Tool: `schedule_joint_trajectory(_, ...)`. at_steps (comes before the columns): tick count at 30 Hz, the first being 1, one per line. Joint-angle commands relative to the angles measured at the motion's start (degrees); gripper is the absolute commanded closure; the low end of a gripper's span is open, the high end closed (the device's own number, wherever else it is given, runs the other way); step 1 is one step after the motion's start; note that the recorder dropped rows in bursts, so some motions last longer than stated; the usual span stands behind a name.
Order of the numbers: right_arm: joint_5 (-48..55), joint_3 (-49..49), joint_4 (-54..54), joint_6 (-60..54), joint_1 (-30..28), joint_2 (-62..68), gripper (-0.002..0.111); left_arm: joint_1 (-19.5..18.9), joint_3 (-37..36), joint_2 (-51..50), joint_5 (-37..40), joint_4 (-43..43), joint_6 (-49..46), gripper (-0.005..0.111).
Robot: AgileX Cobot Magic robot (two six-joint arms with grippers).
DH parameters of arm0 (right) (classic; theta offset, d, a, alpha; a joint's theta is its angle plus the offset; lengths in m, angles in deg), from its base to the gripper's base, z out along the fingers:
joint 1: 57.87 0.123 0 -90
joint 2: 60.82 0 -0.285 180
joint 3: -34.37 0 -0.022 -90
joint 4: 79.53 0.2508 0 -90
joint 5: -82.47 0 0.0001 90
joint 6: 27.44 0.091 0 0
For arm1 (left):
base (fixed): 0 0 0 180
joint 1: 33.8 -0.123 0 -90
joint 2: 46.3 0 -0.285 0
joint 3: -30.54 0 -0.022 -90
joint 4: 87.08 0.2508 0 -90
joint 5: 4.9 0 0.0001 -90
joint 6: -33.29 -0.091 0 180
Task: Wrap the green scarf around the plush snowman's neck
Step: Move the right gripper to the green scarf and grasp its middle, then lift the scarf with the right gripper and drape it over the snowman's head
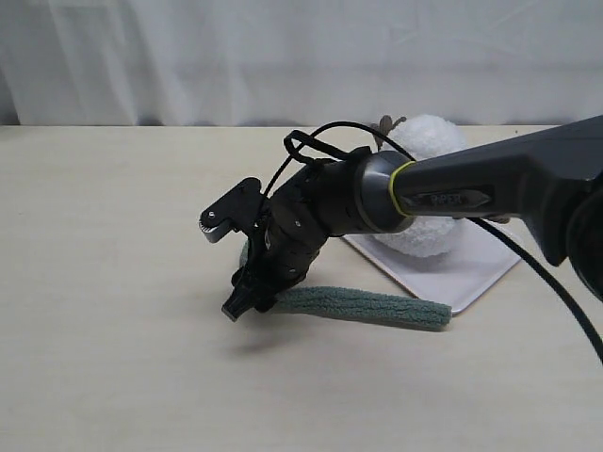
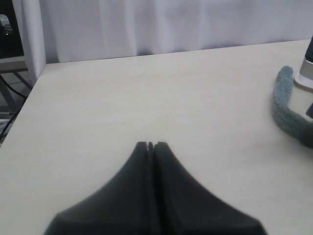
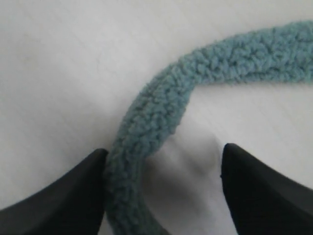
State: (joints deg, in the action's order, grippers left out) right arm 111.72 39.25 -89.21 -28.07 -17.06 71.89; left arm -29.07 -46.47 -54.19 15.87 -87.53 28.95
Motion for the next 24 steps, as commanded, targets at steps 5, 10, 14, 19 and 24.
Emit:
schedule_joint_trajectory(5, 1.33, 0.06, -1.74, -0.66, -0.04, 0.49, 0.083, -0.11, -0.21, 0.10, -0.53, -0.07, 0.19, 0.107)
schedule_joint_trajectory(10, 2.65, 0.26, -1.74, -4.47, 0.65, -2.61, 0.104, -0.11, -0.21, 0.10, -0.53, -0.07, 0.19, 0.107)
schedule_joint_trajectory(14, 3.94, 0.48, -2.69, -4.76, 1.31, -7.20, 0.104, -0.11, -0.21, 0.10, -0.53, -0.07, 0.19, 0.107)
schedule_joint_trajectory(19, 6.34, 0.48, -2.82, -4.76, 1.31, -14.39, 0.104, -0.11, -0.21, 0.10, -0.53, -0.07, 0.19, 0.107)
schedule_joint_trajectory(24, 9.45, 0.48, -2.82, -4.76, 1.31, -21.61, 0.104, -0.11, -0.21, 0.10, -0.53, -0.07, 0.19, 0.107)
